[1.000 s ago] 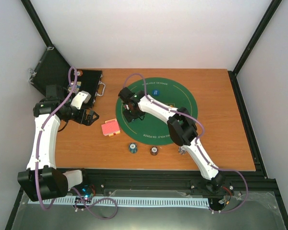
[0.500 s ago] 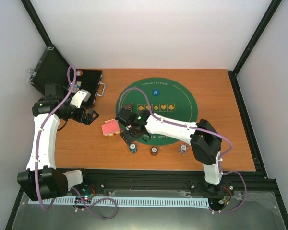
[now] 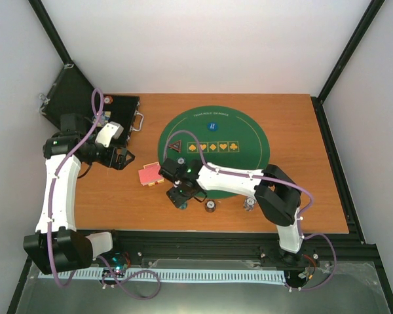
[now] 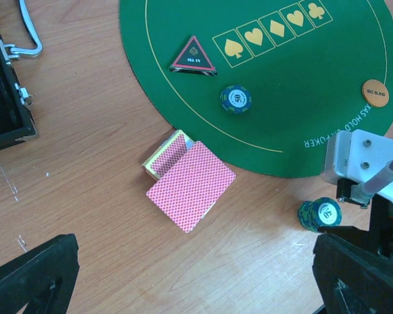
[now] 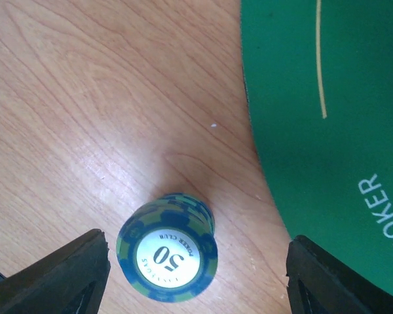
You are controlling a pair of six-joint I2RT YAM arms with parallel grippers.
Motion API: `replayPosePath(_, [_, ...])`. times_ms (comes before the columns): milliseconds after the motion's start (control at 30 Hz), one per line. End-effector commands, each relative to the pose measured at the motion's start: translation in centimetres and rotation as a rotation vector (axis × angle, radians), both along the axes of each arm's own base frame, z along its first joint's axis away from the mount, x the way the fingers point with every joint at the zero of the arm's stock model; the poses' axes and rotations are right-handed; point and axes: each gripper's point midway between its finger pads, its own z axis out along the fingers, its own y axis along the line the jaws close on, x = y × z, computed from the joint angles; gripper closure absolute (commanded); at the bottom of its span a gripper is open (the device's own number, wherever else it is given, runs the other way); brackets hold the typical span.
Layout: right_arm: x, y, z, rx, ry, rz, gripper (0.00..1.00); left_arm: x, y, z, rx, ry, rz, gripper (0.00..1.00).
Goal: Distribute texas hold em gaming equipment
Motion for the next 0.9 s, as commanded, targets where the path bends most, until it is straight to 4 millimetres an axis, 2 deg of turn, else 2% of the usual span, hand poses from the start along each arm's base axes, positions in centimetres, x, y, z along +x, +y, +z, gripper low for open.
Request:
replayPosePath(0, [-0.7, 1.3, -0.7, 0.02, 0.018, 0.019, 0.27, 0.2, 0.0, 1.3, -0.007, -0.024, 0.008, 0.0])
replayPosePath(167, [-0.9, 1.3, -1.7, 0.002, 0.028, 0.025, 0.29, 0.5, 0.5, 0.9, 0.008, -0.017, 0.026, 0.0])
replayPosePath(633, [-1.0, 1.3, -2.8, -0.013, 0.037, 0.025, 0.41, 0.7, 1.0, 0.4, 0.035, -0.02, 0.048, 0.0])
replayPosePath(867, [-0.8, 1.3, -2.5, -0.01, 0.025, 0.023, 0.56, 0.7, 1.1, 0.5, 0.04, -0.024, 0.045, 0.0])
